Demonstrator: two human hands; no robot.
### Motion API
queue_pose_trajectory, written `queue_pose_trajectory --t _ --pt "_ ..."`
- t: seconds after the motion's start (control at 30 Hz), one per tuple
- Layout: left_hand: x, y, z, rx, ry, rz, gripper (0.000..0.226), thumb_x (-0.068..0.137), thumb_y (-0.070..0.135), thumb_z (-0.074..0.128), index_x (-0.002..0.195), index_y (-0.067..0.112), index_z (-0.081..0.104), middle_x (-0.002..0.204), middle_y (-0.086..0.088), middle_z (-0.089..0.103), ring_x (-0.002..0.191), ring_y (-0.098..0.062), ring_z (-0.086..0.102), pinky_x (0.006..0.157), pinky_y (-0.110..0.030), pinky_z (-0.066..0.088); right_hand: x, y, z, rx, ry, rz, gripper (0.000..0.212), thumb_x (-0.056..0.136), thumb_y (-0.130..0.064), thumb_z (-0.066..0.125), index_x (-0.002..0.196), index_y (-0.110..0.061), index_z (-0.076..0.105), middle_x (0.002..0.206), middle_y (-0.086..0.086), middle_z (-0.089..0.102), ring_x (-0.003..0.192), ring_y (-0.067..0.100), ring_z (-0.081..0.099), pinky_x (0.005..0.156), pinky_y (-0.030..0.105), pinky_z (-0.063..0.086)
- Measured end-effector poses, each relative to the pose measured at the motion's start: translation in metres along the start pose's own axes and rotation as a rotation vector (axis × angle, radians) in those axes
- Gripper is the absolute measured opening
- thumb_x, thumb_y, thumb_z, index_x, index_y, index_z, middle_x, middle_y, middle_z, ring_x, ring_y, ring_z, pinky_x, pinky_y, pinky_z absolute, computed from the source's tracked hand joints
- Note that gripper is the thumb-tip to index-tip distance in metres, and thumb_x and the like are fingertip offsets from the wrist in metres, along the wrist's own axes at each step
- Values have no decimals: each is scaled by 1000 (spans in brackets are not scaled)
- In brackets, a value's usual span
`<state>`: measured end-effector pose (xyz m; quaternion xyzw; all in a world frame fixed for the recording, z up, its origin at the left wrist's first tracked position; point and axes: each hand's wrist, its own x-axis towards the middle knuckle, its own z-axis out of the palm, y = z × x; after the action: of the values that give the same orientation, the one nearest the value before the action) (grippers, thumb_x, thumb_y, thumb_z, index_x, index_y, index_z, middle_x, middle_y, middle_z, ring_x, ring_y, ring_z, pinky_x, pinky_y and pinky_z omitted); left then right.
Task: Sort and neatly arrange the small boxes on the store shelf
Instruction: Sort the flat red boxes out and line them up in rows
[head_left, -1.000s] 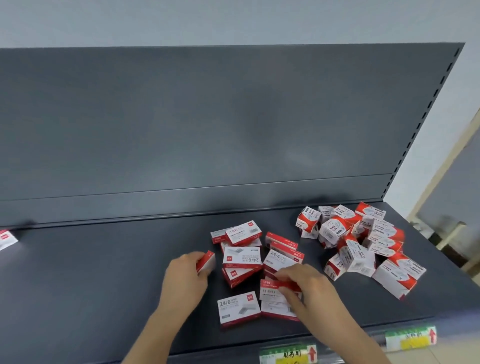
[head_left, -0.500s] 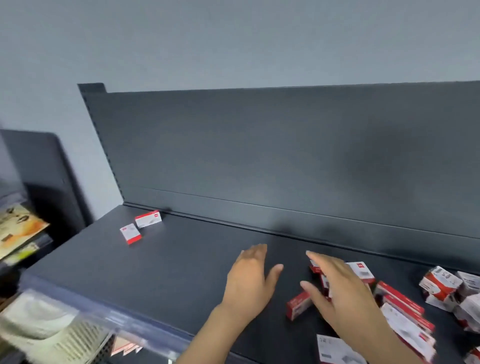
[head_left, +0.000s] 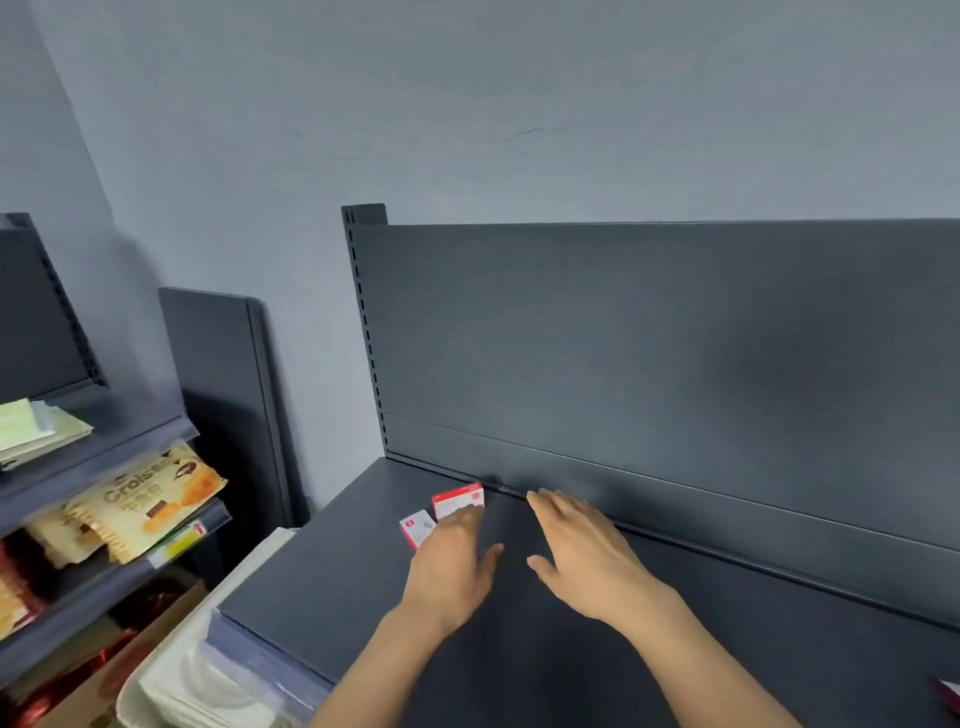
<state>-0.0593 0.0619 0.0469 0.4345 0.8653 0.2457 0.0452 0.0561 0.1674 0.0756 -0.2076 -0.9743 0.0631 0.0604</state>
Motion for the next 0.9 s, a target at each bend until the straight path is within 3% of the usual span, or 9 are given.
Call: queue_pose_trajectory --t 0.1,0.27,0.43,0.57,0.73,0.83,0.9 --pt "23 -48 -12 4 -61 -30 35 90 14 47 125 15 51 123 0 60 112 -21 57 92 -27 46 47 -24 18 14 -81 6 59 94 -27 48 144 -11 22 148 8 33 136 25 31 113 33 25" --pt "49 -96 -13 134 -178 81 49 83 -2 37 126 16 51 127 -1 57 118 -21 52 95 -28 44 102 -45 47 12 -101 11 51 90 -11 51 137 -6 31 141 11 40 130 27 37 110 34 30" --pt "71 -121 -1 196 -280 341 58 79 -1 42 131 23 47 131 7 50 119 -18 49 99 -28 41 139 -49 68 6 10 27 50 81 6 52 129 -6 42 132 11 49 123 27 44 110 32 27" --pt "79 -127 0 244 -321 411 55 82 9 46 136 19 43 135 1 45 125 -18 41 105 -26 34 151 -44 78 -22 -14 76 38 83 3 53 119 -7 49 121 12 56 116 28 50 113 35 26" --pt "82 -122 -12 267 -369 321 36 81 33 61 114 22 50 112 8 47 110 -12 46 89 -23 37 149 -43 74 -63 -73 116 25 90 -6 50 114 -1 55 121 17 54 113 34 49 97 39 36" --pt "80 -113 -16 205 -354 227 32 80 30 62 105 26 43 95 17 45 97 -7 51 77 -20 36 143 -42 69 -34 -66 180 25 89 -2 47 114 -2 53 119 18 55 111 36 51 89 41 41" --pt "80 -107 -17 175 -357 164 33 78 25 64 101 26 40 96 15 51 102 -10 56 81 -23 43 137 -40 62 -13 -46 230 28 87 2 47 114 -2 52 118 18 57 110 36 53 87 41 43"
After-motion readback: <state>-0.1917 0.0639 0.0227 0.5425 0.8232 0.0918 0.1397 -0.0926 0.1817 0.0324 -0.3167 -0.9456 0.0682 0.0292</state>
